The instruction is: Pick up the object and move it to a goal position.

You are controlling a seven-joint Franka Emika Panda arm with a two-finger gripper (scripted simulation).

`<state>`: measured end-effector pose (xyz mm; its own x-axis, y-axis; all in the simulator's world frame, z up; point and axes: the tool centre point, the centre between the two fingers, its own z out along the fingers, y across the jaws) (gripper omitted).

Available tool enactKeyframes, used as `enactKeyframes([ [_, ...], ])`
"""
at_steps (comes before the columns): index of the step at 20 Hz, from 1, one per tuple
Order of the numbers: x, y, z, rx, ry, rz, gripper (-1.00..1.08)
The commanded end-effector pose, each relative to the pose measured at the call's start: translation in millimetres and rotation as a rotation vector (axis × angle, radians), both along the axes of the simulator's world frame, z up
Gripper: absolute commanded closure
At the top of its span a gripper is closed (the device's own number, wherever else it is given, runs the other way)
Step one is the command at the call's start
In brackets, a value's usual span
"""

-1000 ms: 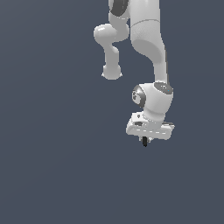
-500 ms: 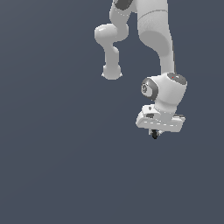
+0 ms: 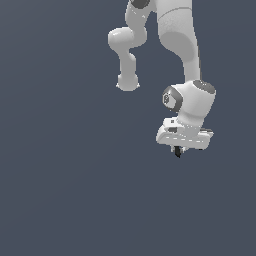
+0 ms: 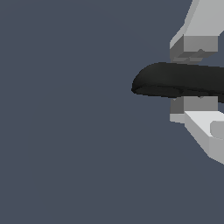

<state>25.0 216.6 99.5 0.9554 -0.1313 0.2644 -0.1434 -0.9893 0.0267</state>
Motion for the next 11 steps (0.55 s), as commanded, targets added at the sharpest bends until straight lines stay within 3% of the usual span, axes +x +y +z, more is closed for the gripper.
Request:
enactKeyframes([
  [1,-1,1,11,0.002,-0.004,0.000,1.08],
  [11,-6,2,36,0.002,-0.004,0.000,1.08],
])
